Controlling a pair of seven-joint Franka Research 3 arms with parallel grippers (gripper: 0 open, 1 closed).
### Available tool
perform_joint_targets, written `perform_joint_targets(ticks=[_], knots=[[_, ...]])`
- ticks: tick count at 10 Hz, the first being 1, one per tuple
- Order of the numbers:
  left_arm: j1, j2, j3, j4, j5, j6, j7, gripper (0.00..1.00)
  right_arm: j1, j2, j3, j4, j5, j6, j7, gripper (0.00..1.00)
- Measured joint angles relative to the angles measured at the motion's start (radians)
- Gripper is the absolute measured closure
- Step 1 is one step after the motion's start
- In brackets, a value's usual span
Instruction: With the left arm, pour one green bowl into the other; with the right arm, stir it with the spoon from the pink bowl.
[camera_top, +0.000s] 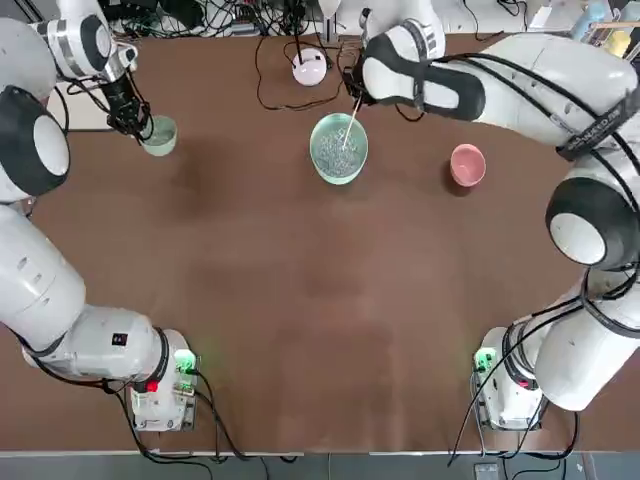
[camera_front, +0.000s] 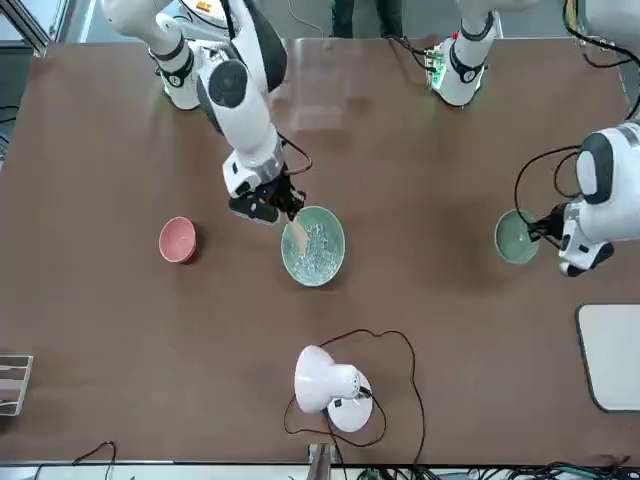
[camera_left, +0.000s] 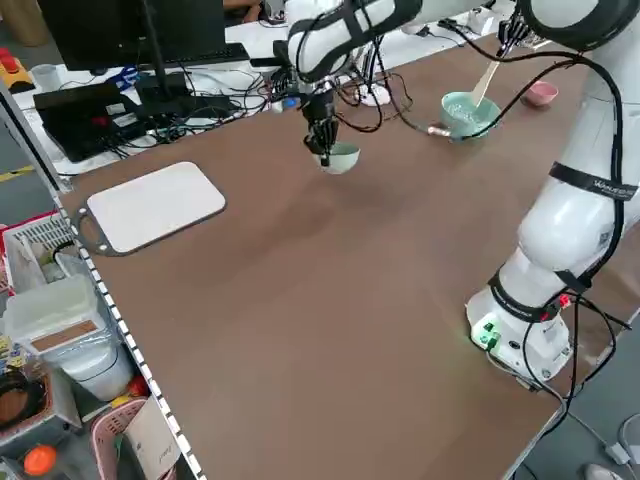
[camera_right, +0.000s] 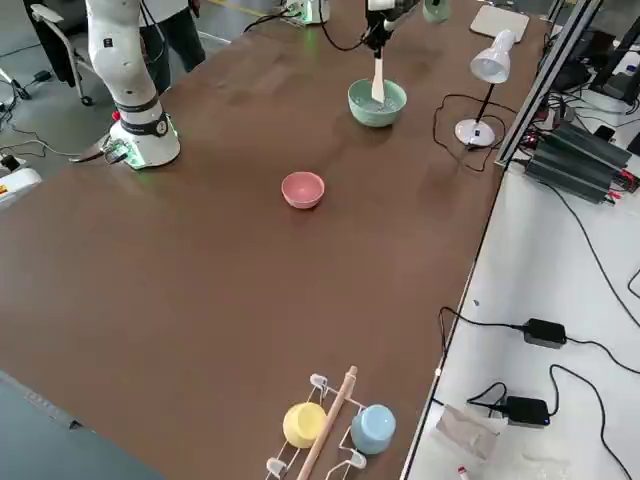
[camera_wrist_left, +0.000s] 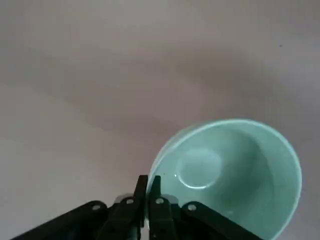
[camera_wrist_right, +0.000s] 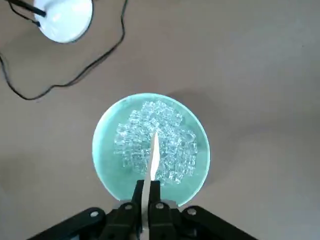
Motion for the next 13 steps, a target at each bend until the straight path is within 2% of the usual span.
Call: perform_joint_targets(ticks=[3, 5, 9, 11, 13], knots=[[-0.012, 0.063, -0.055, -0.030, -0.019, 0.141, -0.002, 0.96, 0.001, 0.040, -0.001, 0.000, -0.004, 0.019, 0.000, 0.94], [-0.012, 0.116, -0.063, -0.034, -0.041, 0.219, -0.002, 0.96, 0.001, 0.051, -0.001, 0.000, -0.005, 0.016, 0.000, 0.94], [-0.009, 0.154, -0.071, -0.034, -0.042, 0.276, -0.001, 0.93, 0.026, 0.062, -0.001, 0.003, -0.010, 0.018, 0.006, 0.94], [-0.010, 0.154, -0.084, -0.032, -0.042, 0.278, -0.001, 0.70, 0.058, 0.080, 0.000, 0.001, -0.010, 0.019, 0.053, 0.94], [-0.010, 0.154, -0.084, -0.029, -0.042, 0.279, -0.001, 0.40, 0.074, 0.088, -0.001, 0.016, -0.012, 0.028, 0.105, 0.94]])
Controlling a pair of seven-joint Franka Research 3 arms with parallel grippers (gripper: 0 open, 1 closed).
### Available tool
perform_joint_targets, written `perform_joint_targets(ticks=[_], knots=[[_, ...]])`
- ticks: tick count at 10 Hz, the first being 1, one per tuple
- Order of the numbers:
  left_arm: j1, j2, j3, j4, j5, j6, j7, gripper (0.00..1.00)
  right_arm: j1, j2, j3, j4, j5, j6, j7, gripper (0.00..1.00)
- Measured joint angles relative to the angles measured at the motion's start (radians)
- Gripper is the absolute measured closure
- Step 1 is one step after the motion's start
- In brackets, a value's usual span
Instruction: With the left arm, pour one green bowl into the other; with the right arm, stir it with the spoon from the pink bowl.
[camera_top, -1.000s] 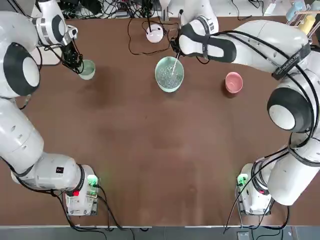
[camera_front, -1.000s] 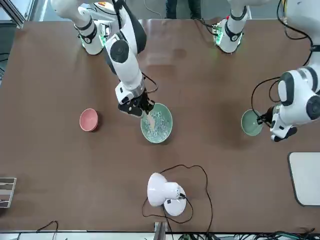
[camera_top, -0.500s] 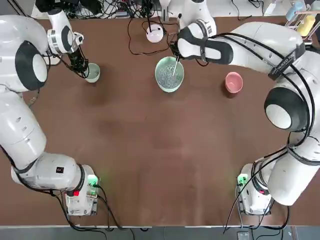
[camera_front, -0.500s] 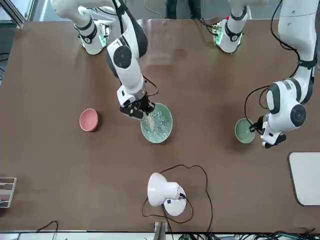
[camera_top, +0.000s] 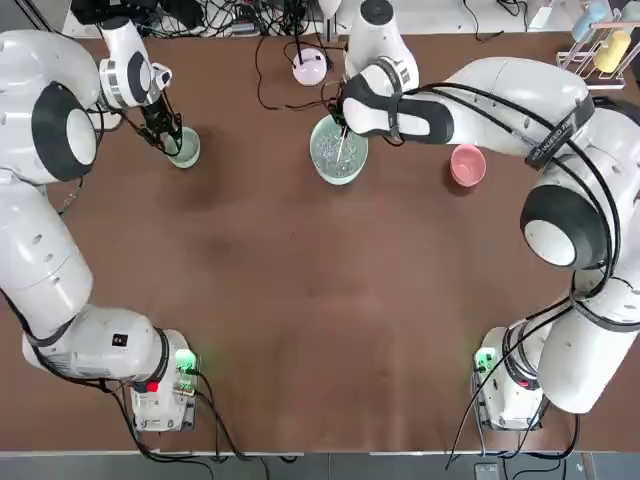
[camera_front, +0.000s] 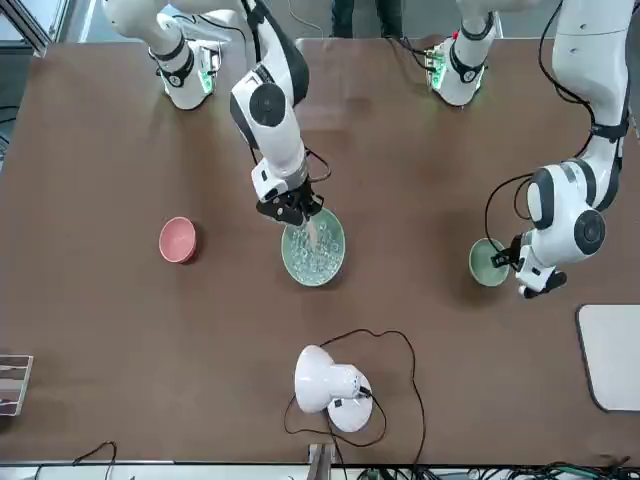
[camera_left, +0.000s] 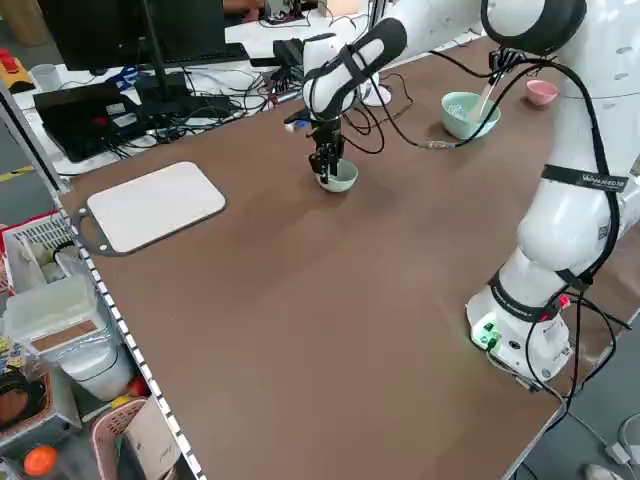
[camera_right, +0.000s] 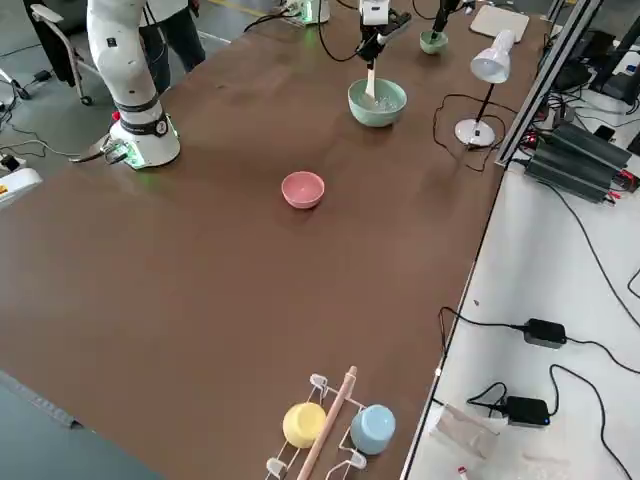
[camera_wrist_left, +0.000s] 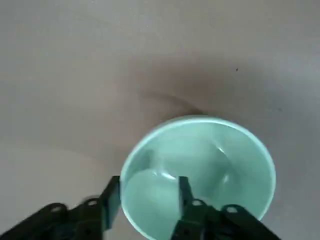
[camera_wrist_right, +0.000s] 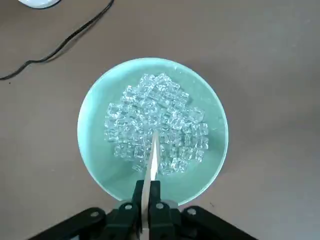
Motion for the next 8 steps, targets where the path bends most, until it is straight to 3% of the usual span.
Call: perform_joint_targets(ticks=[3, 6, 8], knots=[[0.000, -0.062, 0.000, 0.047, -0.001, -0.022, 0.000, 0.00, 0.003, 0.031, -0.001, 0.049, 0.000, 0.000, 0.064, 0.94], [0.002, -0.167, 0.001, 0.225, -0.001, -0.295, 0.000, 0.00, -0.007, 0.054, -0.010, 0.073, 0.000, -0.002, 0.076, 0.94], [-0.001, -0.174, 0.000, 0.363, -0.001, -0.370, 0.000, 0.00, -0.036, 0.057, -0.014, 0.076, 0.000, -0.006, 0.076, 0.94]])
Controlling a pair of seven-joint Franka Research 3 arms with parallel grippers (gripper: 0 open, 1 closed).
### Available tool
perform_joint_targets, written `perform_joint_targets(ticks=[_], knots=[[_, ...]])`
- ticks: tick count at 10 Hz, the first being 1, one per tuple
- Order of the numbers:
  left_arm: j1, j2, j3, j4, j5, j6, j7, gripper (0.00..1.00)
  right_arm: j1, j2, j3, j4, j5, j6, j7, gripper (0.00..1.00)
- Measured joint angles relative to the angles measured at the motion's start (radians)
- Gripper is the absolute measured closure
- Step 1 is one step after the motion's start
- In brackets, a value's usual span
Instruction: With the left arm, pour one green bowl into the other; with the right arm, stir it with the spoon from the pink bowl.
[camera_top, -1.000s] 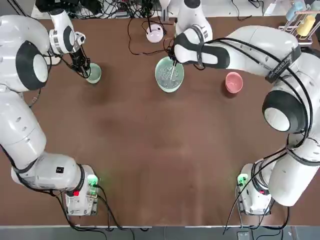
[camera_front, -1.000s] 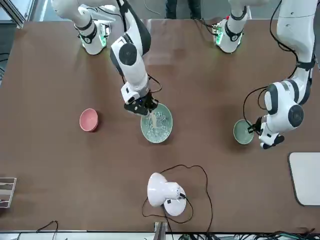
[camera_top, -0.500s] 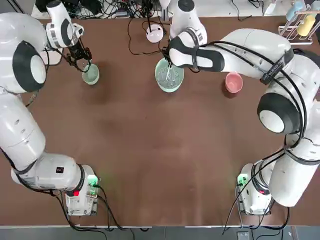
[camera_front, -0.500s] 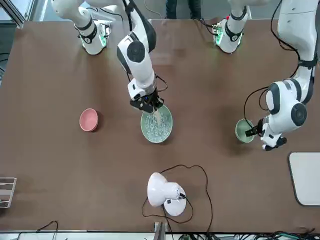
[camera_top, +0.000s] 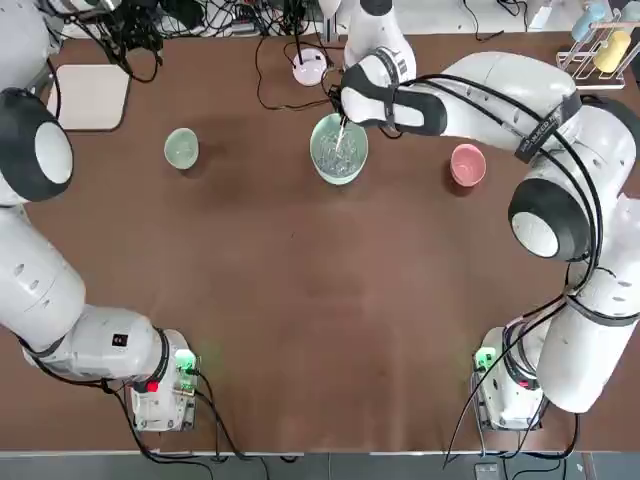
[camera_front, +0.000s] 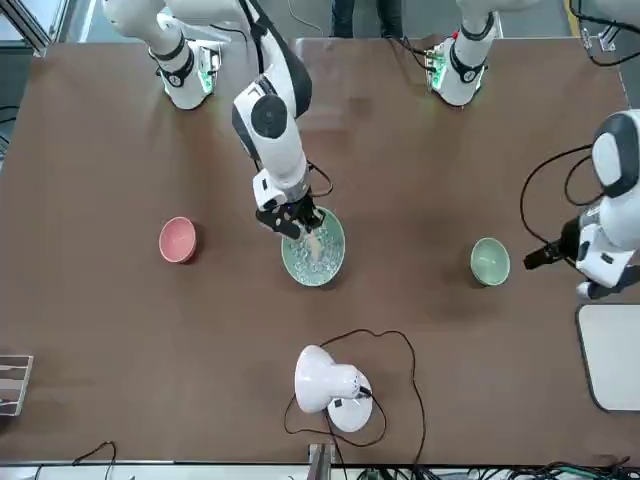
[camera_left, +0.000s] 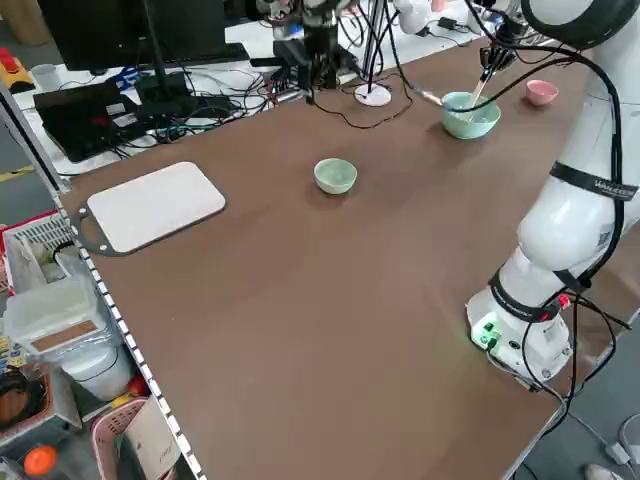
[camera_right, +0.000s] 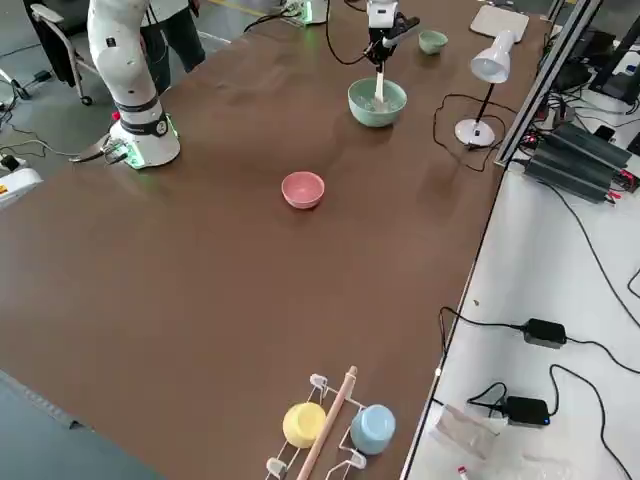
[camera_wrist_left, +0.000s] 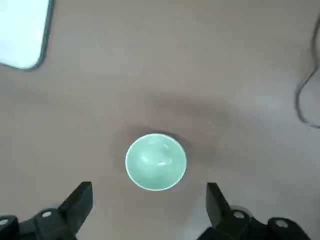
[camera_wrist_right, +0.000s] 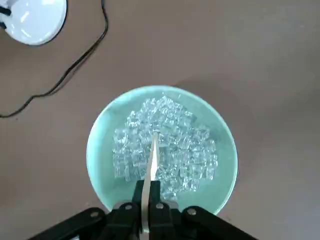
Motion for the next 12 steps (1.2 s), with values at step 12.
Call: perform_joint_targets(ticks=[12], knots=[[0.015, -0.122, -0.114, 0.285, 0.153, -0.341, 0.106, 0.00, 0.013, 0.002, 0.014, 0.017, -0.022, 0.021, 0.093, 0.94]])
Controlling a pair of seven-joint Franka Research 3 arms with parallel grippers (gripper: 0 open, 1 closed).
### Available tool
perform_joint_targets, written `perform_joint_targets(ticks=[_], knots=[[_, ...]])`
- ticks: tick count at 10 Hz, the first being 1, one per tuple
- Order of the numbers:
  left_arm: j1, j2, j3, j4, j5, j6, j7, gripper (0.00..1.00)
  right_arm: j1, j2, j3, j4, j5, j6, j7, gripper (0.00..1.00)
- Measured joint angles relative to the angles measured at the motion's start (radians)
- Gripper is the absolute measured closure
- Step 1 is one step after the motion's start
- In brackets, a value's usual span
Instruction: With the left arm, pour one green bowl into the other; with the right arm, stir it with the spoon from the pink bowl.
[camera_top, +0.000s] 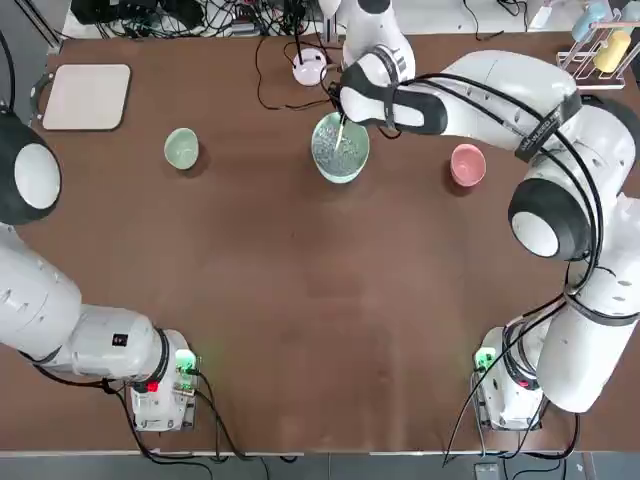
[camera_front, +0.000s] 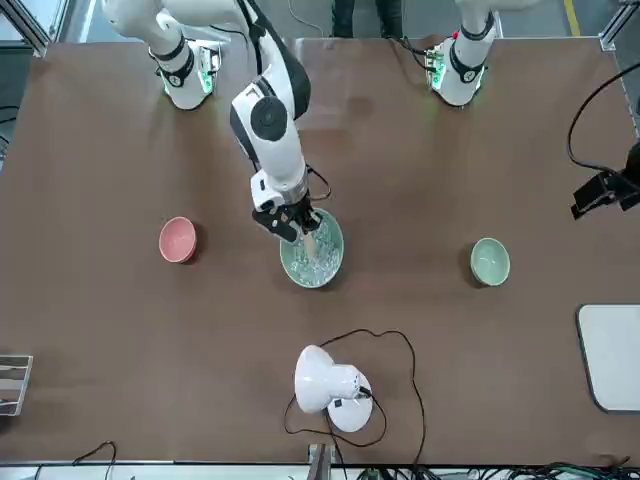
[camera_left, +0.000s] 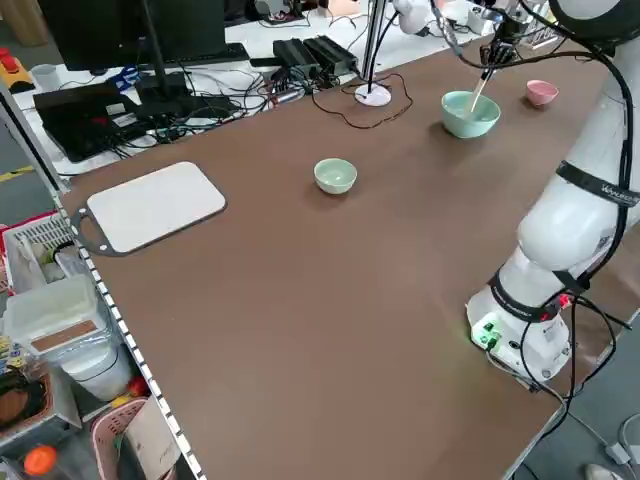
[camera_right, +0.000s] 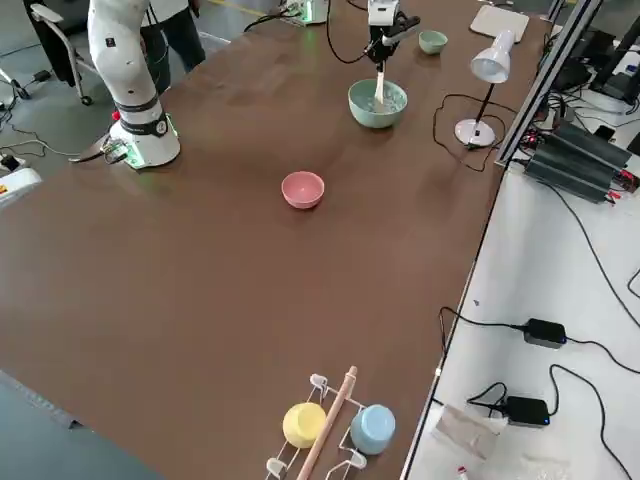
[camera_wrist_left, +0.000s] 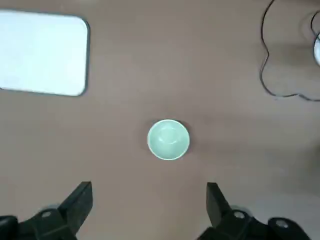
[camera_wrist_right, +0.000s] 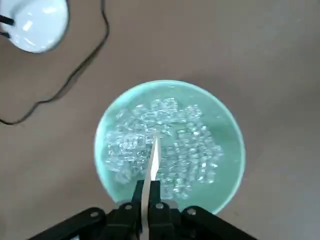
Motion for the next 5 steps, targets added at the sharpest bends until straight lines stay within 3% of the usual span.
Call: perform_joint_targets(ticks=[5], knots=[[0.042, -0.012, -0.030, -0.003, -0.088, -0.001, 0.012, 0.00, -0.039, 0.001, -0.013, 0.000, 0.007, 0.026, 0.020, 0.94]])
